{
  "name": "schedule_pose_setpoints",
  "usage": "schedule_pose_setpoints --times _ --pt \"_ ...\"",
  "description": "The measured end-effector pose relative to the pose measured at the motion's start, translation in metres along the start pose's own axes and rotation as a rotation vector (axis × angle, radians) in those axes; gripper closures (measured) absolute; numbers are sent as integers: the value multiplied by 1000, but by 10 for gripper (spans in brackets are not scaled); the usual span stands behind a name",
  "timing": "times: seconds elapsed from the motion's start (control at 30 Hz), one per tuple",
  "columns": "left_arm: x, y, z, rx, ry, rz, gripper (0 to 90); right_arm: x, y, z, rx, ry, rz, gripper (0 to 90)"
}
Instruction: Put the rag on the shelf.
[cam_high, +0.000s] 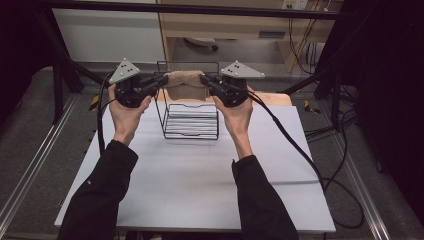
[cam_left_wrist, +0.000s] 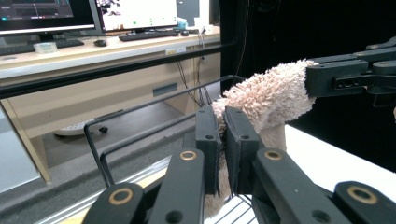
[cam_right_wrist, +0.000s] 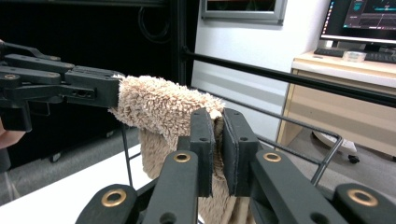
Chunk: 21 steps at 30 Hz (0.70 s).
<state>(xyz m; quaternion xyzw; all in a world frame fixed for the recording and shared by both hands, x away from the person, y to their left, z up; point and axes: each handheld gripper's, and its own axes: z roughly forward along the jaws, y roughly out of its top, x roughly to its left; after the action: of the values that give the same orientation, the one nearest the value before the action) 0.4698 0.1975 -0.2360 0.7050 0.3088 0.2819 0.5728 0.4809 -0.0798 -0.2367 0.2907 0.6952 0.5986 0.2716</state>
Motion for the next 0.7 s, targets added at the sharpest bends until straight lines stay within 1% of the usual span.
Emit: schedule_pose_setpoints --times 0.1,0.3,0.33,0.43,0.53,0.57,0.6,0.63,0.7 --pt "-2 -3 -1 18 -2 9 840 0 -2 -1 14 5 -8 833" --pt "-2 -6 -3 36 -10 -6 822 2 -7 -2 26 16 -20 834" --pt "-2 -5 -4 37 -12 -16 808 2 -8 -3 29 19 -17 834" --pt "-2 1 -9 36 -14 -26 775 2 -9 -3 31 23 -26 835" --pt "1 10 -13 16 -5 -51 763 3 -10 -4 30 25 -34 835" --pt "2 13 -13 11 -8 -62 770 3 -10 -4 33 26 -39 835" --pt "3 17 -14 11 8 -58 770 3 -10 -4 33 26 -39 835" --pt "3 20 -13 12 6 -68 783 3 -11 -4 34 26 -43 835" --pt "5 24 -9 34 8 -86 809 4 -12 -5 34 28 -45 835"
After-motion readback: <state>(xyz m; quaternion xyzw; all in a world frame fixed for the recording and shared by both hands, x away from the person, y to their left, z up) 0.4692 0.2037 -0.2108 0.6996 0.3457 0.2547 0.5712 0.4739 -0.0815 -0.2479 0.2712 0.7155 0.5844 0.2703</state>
